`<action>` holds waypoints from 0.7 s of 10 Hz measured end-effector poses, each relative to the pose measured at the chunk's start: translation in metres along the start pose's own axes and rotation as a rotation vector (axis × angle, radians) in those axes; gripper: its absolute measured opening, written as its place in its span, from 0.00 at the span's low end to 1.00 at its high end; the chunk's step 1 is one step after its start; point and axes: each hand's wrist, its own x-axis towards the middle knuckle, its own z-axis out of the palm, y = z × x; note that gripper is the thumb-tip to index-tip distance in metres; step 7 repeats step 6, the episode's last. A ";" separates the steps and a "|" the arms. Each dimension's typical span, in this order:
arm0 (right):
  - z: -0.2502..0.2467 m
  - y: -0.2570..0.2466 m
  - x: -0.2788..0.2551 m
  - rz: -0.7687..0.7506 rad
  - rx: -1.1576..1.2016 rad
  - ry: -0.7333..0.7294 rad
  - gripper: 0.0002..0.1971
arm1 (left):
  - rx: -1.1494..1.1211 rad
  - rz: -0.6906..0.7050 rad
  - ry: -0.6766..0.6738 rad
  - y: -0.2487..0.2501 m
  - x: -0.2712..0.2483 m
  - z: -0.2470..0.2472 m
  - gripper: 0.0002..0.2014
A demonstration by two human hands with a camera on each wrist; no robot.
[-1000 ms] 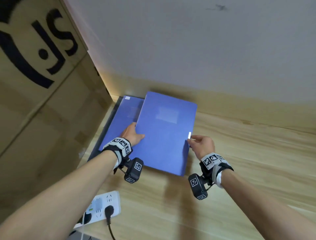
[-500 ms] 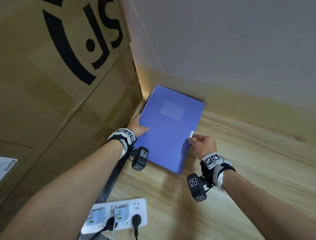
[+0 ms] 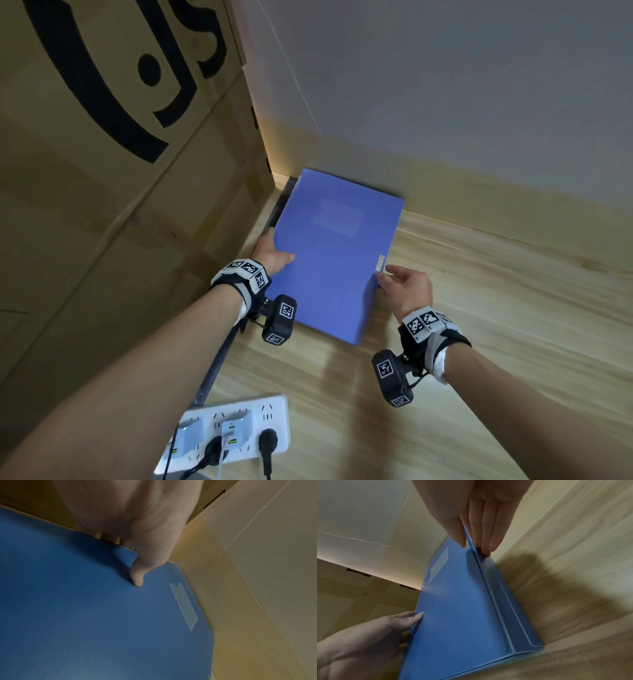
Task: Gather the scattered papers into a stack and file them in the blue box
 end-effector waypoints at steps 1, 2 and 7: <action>-0.003 -0.001 -0.001 -0.003 0.010 -0.001 0.20 | 0.031 -0.004 0.019 0.001 0.001 0.004 0.37; -0.004 -0.005 -0.001 0.009 0.017 -0.019 0.20 | 0.045 -0.017 0.009 0.002 0.005 0.004 0.35; -0.077 0.005 -0.009 -0.073 0.137 -0.004 0.13 | 0.299 0.127 0.142 0.045 -0.052 0.035 0.43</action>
